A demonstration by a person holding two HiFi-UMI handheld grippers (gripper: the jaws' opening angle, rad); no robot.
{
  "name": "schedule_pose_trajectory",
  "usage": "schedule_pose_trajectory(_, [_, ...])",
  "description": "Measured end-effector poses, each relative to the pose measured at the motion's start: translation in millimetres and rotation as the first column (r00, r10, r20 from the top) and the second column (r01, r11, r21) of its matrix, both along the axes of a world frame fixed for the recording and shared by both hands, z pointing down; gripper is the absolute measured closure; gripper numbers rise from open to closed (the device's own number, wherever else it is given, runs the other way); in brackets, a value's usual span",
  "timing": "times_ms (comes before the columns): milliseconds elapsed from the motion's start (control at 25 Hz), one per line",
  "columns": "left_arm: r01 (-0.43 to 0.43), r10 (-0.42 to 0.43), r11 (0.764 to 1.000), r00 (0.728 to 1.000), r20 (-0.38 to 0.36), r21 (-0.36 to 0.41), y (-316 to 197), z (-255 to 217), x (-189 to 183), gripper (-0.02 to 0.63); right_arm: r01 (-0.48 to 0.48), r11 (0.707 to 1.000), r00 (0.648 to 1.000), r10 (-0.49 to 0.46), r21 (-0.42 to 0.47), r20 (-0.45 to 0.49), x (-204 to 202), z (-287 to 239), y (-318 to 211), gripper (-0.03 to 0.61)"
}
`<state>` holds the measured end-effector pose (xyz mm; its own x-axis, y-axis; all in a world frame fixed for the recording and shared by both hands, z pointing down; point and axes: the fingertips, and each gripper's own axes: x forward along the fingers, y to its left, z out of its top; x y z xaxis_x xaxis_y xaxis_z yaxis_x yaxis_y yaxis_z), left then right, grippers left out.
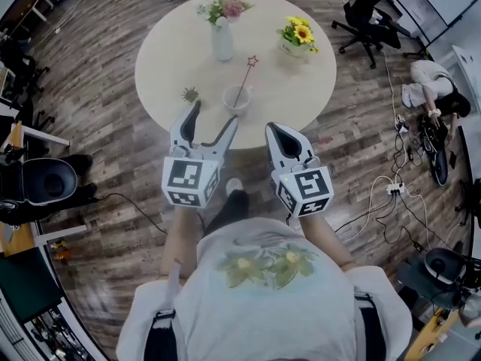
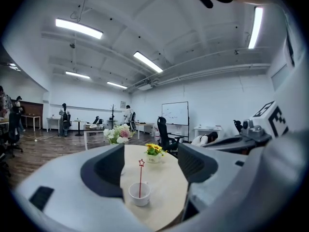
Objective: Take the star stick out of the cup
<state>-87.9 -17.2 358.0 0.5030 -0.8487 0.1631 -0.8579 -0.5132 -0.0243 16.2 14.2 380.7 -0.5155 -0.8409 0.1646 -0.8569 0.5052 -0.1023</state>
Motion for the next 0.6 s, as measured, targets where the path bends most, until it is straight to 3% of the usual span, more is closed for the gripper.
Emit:
schedule_pose_trajectory(360, [0.007, -0.007, 1.0, 0.997, -0.074, 0.001, -60.9, 1.0, -22.8, 0.285, -0.03, 0.999, 1.0, 0.03, -0.025, -0.006, -15.7, 7.2, -52.5, 0.561])
schedule_pose_trajectory(600, [-0.065, 0.063, 0.997, 0.997, -0.054, -0.033, -94.4, 13.9, -21.4, 0.287, -0.069, 0.997, 0.998, 0.069, -0.04, -0.012, -21.6, 15.1, -82.2, 0.561])
